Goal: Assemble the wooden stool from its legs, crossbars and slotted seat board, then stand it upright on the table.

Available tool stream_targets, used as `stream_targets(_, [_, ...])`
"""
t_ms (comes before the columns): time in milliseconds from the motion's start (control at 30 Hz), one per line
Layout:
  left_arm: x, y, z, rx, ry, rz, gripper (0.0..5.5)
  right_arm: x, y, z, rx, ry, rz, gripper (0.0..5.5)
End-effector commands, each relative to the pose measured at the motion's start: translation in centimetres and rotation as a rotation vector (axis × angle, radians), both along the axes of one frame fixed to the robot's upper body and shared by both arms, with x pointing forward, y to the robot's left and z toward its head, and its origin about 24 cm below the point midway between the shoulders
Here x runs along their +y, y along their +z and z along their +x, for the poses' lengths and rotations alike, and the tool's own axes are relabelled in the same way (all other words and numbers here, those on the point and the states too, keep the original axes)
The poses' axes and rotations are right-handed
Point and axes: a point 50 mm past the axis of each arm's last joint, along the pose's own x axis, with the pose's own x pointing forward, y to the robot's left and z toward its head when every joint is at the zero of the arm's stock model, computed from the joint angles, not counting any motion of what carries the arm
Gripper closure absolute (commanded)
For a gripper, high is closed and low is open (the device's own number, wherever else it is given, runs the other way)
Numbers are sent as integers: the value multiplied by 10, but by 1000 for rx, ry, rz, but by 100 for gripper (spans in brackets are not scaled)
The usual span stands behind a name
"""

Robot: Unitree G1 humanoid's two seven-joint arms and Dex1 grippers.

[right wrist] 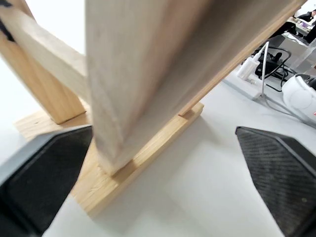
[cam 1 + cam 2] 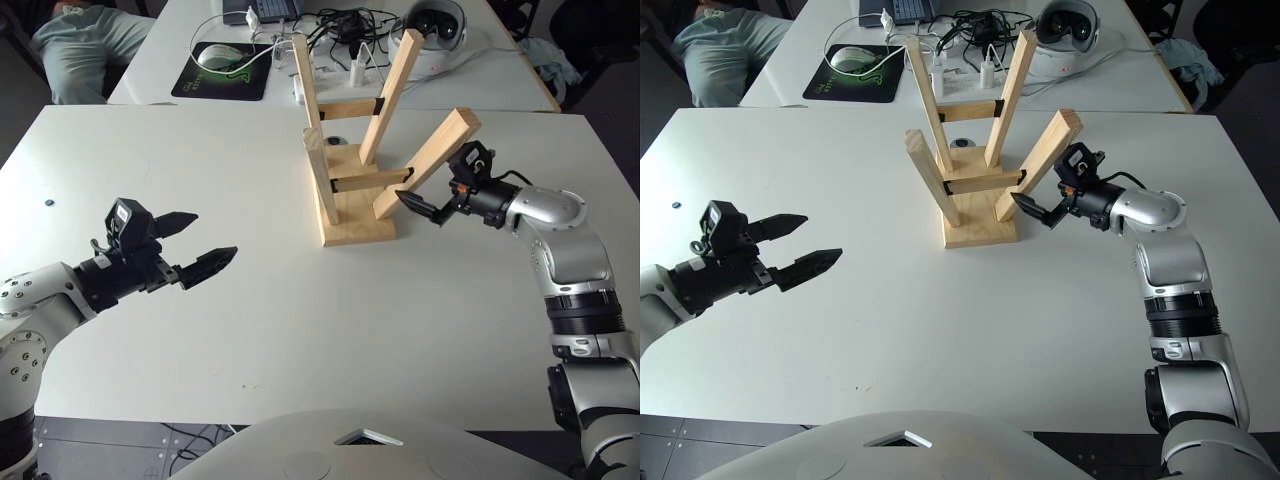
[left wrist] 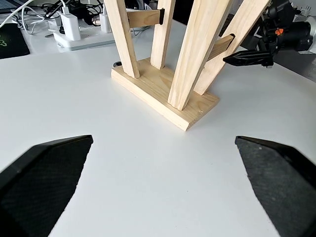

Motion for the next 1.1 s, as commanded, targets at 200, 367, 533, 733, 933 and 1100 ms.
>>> stream_targets(200, [4,4,3,2,-11,19,11,3,-30,-24,202,-177,-18,10])
stream_targets(367, [8,6,5,-3,-7,31,11,-10,-36,-52,306,-15,-113,10])
stream_targets(533, [10,9,4,1,-14,36,11,-7,-30,-81,372,203,-118,10])
stream_targets(733, [4,12,14,20,-81,37,11,61,-15,-91,173,220,232,10])
stream_targets(933, [-3,19,29,43,-173,47,11,76,-34,-92,114,-29,188,10])
stream_targets(1100, [-11,23,41,47,-234,37,11,91,-44,-94,106,-176,193,10])
